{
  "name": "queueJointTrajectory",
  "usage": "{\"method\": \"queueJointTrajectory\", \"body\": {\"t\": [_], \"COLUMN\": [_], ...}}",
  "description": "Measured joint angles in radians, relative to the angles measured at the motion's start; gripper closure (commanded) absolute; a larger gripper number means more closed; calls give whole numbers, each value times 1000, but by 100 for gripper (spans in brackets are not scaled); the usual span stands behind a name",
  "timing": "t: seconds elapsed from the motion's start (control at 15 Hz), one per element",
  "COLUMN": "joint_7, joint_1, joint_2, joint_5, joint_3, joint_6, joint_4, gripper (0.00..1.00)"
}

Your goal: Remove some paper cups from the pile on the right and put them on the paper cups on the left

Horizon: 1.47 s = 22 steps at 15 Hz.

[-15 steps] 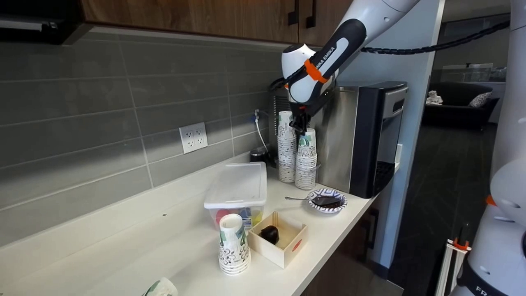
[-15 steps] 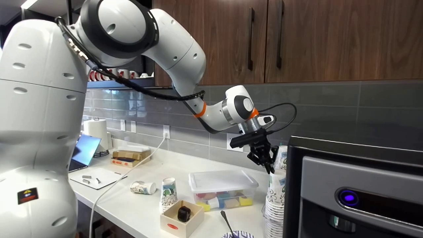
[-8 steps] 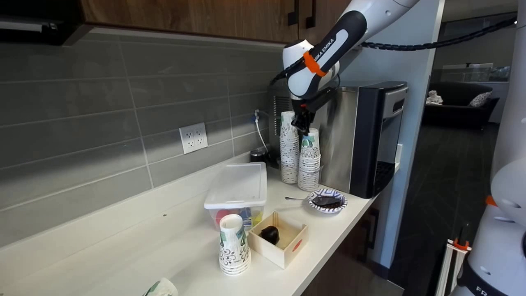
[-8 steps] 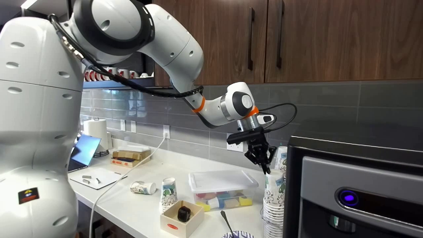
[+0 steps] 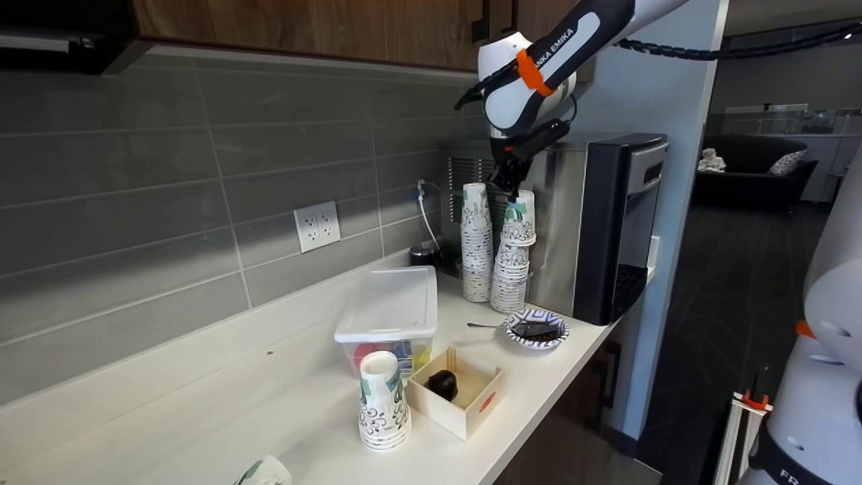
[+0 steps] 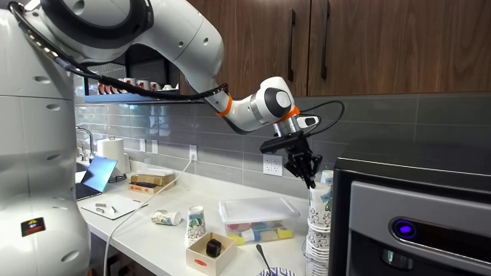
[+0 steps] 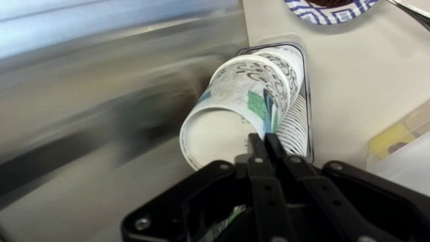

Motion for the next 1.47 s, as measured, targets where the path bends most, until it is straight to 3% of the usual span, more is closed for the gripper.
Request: {"method": "queueJointTrajectory", "body": {"t": [0.47,0.8,1.07,1.47], "joint_7": [0,-1,-6,-122], "joint_1": [0,14,60,166], "joint_2": [-138,-255,-311,-301], "joint_5": [1,1,1,1], "joint_3": [8,71,141,207], "joint_6": [-52,-176,-279,-273], "joint_4": [-62,-102,-110,-140], "gripper": [98,98,98,98]}}
